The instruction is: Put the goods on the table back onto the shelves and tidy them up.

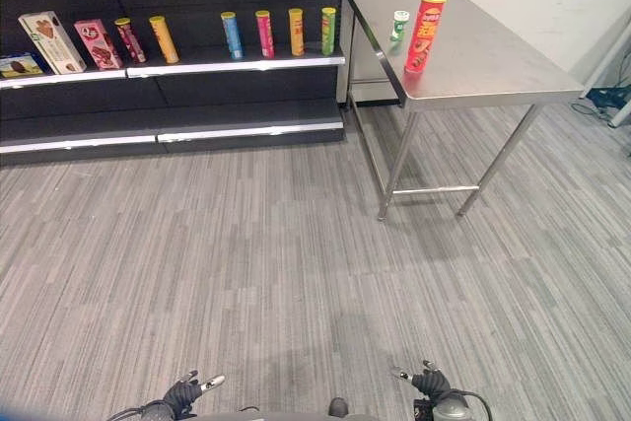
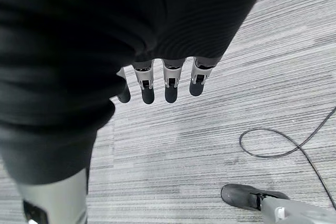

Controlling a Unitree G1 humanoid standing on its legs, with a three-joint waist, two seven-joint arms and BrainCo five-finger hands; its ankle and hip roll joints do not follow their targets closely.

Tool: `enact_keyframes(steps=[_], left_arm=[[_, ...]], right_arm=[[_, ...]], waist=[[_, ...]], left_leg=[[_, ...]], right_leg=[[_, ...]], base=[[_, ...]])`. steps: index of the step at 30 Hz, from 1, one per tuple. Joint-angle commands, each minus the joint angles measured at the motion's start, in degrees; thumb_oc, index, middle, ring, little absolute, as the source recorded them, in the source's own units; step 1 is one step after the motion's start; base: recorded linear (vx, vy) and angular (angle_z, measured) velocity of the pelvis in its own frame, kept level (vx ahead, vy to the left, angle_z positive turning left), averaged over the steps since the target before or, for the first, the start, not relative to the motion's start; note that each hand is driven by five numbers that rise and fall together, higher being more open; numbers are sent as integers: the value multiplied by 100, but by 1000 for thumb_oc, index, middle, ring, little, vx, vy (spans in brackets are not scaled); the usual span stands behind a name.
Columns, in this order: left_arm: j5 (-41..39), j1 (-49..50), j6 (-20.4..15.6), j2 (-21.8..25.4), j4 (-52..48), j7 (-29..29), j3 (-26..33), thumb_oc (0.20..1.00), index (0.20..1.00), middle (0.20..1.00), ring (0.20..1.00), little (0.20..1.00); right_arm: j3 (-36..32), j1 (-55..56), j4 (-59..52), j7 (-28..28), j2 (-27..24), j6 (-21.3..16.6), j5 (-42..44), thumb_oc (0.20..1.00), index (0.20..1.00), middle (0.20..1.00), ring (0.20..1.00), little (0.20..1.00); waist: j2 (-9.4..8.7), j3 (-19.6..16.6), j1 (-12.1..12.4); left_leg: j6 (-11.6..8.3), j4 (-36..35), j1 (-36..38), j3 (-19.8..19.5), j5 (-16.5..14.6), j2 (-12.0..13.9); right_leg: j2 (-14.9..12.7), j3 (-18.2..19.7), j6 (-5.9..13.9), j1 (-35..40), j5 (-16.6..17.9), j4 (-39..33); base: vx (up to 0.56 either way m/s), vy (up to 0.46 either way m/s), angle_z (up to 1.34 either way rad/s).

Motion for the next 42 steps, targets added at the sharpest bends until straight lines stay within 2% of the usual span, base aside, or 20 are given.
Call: enact_keyframes(steps=[1, 31, 36, 42], left_arm=[[-171, -276, -189, 114, 201, -13, -85, 1000, 1000, 1000, 1000, 1000], [-70, -269, -170, 135, 253, 14, -99, 1000, 1000, 1000, 1000, 1000], [-38, -296, -152, 199, 246, 63, -82, 1000, 1000, 1000, 1000, 1000], [-224, -429, -173, 252, 144, 124, -57, 1000, 1000, 1000, 1000, 1000]], right_arm=[[245, -185, 19, -5, 29, -182, -40, 1000, 1000, 1000, 1000, 1000], [76, 78, 352, -38, 46, -132, -7, 1000, 1000, 1000, 1000, 1000], [73, 53, 364, -26, 42, -94, 4, 1000, 1000, 1000, 1000, 1000], [58, -113, 326, -79, 33, -89, 112, 1000, 1000, 1000, 1000, 1000]], waist=[[-251, -181, 53], [-185, -168, -89], [-193, -104, -89], [-234, 46, -50]], left_leg=[[-441, -7, -118, -378, -274, 273], [-434, -7, -120, -325, -296, 269], [-375, -3, -235, -335, -282, 215], [-218, 340, -760, -358, -354, 52]], right_leg=[[-578, 127, 735, 196, -710, 176], [-565, 204, 754, 161, -698, 165], [-609, 315, 785, -13, -681, 265], [-720, 530, 884, -503, -627, 516]], base=[[0, 0, 0], [0, 1, 0], [-3, 47, -2], [-14, 80, -10]])
